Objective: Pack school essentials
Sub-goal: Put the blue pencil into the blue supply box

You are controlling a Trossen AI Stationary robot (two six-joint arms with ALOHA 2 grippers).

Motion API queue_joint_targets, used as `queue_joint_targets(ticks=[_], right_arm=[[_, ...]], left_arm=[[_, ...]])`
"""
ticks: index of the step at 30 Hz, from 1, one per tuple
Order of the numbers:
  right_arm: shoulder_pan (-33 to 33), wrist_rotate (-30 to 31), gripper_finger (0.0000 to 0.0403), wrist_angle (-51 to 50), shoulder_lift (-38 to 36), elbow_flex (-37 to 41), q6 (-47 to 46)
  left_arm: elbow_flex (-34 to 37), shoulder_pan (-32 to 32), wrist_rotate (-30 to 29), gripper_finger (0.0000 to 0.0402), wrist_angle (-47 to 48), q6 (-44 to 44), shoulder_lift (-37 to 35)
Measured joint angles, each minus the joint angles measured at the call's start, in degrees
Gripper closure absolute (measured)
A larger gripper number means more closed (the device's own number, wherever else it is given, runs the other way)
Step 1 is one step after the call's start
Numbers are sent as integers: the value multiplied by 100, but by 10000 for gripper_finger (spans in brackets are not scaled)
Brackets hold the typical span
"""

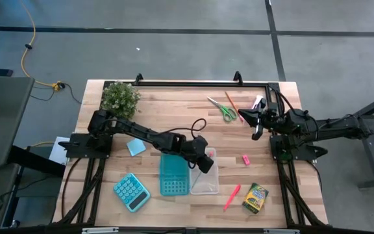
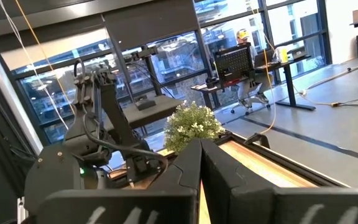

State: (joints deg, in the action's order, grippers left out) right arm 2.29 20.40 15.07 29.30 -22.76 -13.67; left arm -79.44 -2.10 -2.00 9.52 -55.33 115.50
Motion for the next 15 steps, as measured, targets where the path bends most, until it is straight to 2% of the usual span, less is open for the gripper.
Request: queue_joint_targets(ticks=[15], right_arm=[[2, 0, 402, -68, 0, 0, -92]], left_arm=[[0, 58, -20, 378, 267, 345, 34]])
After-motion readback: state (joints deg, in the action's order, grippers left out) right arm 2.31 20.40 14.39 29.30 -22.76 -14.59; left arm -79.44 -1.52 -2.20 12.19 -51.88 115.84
